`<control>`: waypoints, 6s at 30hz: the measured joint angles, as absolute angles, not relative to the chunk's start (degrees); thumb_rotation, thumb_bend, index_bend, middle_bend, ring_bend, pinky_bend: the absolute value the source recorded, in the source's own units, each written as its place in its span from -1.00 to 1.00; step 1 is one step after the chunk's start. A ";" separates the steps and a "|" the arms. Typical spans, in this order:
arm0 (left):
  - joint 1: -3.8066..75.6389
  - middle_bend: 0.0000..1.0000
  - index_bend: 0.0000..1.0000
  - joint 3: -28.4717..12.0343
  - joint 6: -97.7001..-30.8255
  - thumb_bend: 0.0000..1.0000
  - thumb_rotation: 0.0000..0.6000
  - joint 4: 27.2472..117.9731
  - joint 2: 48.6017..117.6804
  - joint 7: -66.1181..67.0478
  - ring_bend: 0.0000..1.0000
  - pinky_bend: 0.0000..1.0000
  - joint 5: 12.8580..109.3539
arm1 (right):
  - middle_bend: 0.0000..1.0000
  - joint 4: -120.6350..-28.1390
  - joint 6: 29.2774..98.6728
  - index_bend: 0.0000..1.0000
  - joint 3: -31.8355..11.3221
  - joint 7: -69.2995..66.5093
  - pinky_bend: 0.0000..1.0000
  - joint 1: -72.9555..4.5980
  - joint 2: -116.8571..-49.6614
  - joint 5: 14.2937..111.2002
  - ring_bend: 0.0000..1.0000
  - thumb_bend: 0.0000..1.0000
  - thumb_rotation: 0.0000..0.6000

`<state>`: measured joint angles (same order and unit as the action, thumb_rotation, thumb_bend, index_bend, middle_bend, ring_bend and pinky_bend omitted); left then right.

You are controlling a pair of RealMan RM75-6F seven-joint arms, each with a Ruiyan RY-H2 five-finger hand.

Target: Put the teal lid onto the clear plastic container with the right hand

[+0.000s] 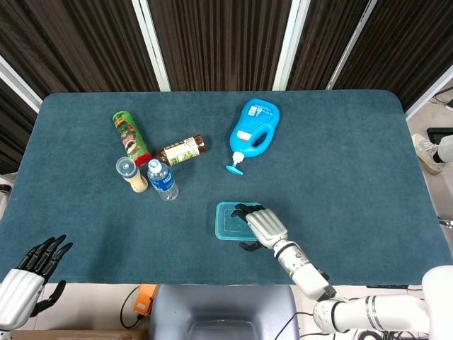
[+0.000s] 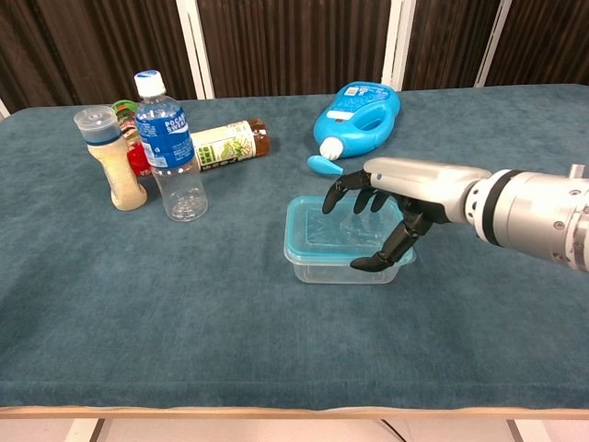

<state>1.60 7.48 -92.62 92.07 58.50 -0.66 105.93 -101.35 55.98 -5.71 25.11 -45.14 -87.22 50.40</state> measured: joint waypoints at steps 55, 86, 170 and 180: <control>1.72 -1.00 -1.00 7.50 -92.61 -0.14 1.00 91.85 58.68 -0.81 -1.00 -0.68 106.29 | -0.38 -100.92 57.32 -0.17 -4.80 27.05 -0.30 -45.29 -89.66 57.93 -0.39 -0.16 1.00; 1.62 -1.00 -1.00 7.52 -93.18 -0.14 1.00 91.74 58.41 -1.52 -1.00 -0.68 106.38 | -0.38 -96.46 55.17 -0.19 -4.76 27.43 -0.31 -45.39 -93.58 57.24 -0.39 -0.15 1.00; 1.46 -1.00 -1.00 7.60 -93.65 -0.14 1.00 91.61 58.35 -1.68 -1.00 -0.68 106.73 | -0.38 -97.22 53.74 -0.20 -2.93 28.49 -0.31 -44.51 -94.70 59.08 -0.39 -0.15 1.00; 1.36 -1.00 -1.00 7.58 -93.82 -0.14 1.00 91.52 58.32 -1.74 -1.00 -0.68 106.70 | -0.38 -100.18 56.55 -0.20 -4.33 26.87 -0.31 -43.59 -91.92 61.99 -0.39 -0.15 1.00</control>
